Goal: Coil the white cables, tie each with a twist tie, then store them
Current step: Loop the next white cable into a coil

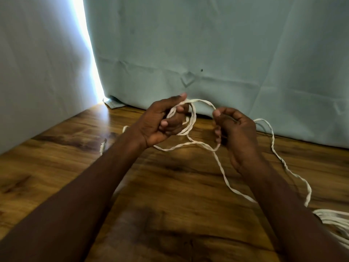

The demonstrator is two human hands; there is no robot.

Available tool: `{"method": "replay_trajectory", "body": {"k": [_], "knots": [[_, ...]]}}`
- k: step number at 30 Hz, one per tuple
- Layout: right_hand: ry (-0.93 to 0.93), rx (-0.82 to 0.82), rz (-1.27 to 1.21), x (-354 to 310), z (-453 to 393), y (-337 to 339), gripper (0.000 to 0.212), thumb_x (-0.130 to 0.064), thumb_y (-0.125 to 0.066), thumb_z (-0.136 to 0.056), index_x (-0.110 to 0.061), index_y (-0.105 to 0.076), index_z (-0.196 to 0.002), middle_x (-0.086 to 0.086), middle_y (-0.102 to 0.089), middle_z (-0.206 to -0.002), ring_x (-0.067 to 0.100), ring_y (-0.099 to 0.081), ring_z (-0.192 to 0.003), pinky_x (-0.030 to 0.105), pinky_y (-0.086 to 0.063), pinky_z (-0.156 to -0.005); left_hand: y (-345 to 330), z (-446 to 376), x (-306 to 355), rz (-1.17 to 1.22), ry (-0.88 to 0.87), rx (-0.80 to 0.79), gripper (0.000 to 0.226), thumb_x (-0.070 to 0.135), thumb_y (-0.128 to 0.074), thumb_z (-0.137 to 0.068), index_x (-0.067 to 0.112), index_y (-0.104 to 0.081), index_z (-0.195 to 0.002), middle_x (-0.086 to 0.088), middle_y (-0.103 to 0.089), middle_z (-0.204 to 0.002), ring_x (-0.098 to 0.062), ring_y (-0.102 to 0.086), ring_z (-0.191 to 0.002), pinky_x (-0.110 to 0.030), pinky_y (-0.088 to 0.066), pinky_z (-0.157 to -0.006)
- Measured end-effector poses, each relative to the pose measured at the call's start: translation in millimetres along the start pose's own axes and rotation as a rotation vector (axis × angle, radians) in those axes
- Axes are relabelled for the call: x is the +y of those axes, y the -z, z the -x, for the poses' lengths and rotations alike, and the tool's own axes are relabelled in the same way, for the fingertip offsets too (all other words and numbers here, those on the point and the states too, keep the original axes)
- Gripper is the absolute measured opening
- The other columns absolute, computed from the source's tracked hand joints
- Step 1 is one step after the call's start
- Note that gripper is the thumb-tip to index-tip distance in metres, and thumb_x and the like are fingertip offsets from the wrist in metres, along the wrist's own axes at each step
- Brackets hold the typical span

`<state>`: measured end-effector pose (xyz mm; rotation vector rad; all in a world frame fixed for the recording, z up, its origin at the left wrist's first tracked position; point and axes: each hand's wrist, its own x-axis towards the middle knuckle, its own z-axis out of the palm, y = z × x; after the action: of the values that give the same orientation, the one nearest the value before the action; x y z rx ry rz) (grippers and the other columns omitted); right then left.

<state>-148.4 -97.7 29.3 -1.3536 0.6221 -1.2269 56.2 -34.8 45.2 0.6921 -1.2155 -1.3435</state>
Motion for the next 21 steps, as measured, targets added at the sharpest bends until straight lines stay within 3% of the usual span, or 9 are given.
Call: {"method": "replay_trajectory", "body": {"k": [4,6,9,12,14,17,21], "knots": [[-0.005,-0.056,0.289,8,6,-11,0.045,-0.047,-0.064,-0.099,-0.007,-0.071,-0.08,0.006,-0.049,-0.055,0.013,-0.038,-0.042,0.023,-0.032,-0.044,8,-3,-2,0.341,-0.022,-0.041,0.043,0.036,-0.033,-0.111,0.019,-0.051,-0.075,0.008,-0.037,-0.036,-0.01,-0.014,-0.031,-0.021,-0.018,-0.038],[0.082,0.046,0.351,14,3,-15,0.051,-0.054,-0.063,-0.098,-0.015,-0.069,-0.066,0.005,-0.046,-0.051,0.016,-0.039,-0.044,0.03,-0.034,-0.049,7,-3,-4,0.362,0.036,-0.139,0.043,0.038,-0.03,-0.112,0.018,-0.05,-0.078,0.009,-0.038,-0.037,-0.009,-0.016,-0.03,-0.021,-0.019,-0.039],[0.129,0.206,0.42,19,-4,-7,0.052,-0.067,-0.063,-0.089,-0.023,-0.069,-0.062,-0.003,-0.048,-0.046,0.017,-0.045,-0.047,0.044,-0.043,-0.059,-5,-1,-8,0.297,0.134,-0.282,0.045,0.04,-0.032,-0.11,0.015,-0.049,-0.077,0.007,-0.026,-0.038,-0.008,-0.017,-0.03,-0.023,-0.017,-0.039],[0.132,0.219,0.425,18,-1,-3,0.065,-0.075,-0.064,-0.081,-0.013,-0.066,-0.061,0.009,-0.049,-0.047,0.023,-0.047,-0.047,0.046,-0.046,-0.058,-13,-1,-5,0.327,0.115,-0.34,0.044,0.04,-0.032,-0.109,0.014,-0.051,-0.078,0.006,-0.027,-0.04,-0.008,-0.018,-0.03,-0.023,-0.016,-0.039],[0.121,0.139,0.36,12,3,-6,0.066,-0.069,-0.067,-0.086,-0.01,-0.062,-0.057,0.015,-0.049,-0.05,0.025,-0.047,-0.046,0.041,-0.044,-0.053,-10,-3,0,0.398,0.047,-0.306,0.045,0.038,-0.028,-0.111,0.015,-0.052,-0.08,0.007,-0.031,-0.04,-0.008,-0.02,-0.03,-0.021,-0.02,-0.039],[0.078,-0.097,0.229,4,9,-12,0.05,-0.043,-0.066,-0.099,-0.006,-0.062,-0.065,0.013,-0.049,-0.055,0.017,-0.048,-0.044,0.031,-0.046,-0.052,7,-5,3,0.557,-0.081,-0.207,0.041,0.034,-0.026,-0.113,0.016,-0.047,-0.084,0.005,-0.046,-0.043,-0.009,-0.032,-0.029,-0.02,-0.03,-0.041],[0.086,-0.409,0.391,10,21,-26,0.049,-0.036,-0.053,-0.106,-0.002,-0.064,-0.074,0.013,-0.061,-0.056,0.033,-0.067,-0.062,0.043,-0.056,-0.07,26,-3,3,0.798,-0.223,-0.075,0.03,0.022,-0.035,-0.11,0.013,-0.047,-0.084,0.001,-0.056,-0.053,-0.011,-0.05,-0.036,-0.023,-0.037,-0.047]]}}
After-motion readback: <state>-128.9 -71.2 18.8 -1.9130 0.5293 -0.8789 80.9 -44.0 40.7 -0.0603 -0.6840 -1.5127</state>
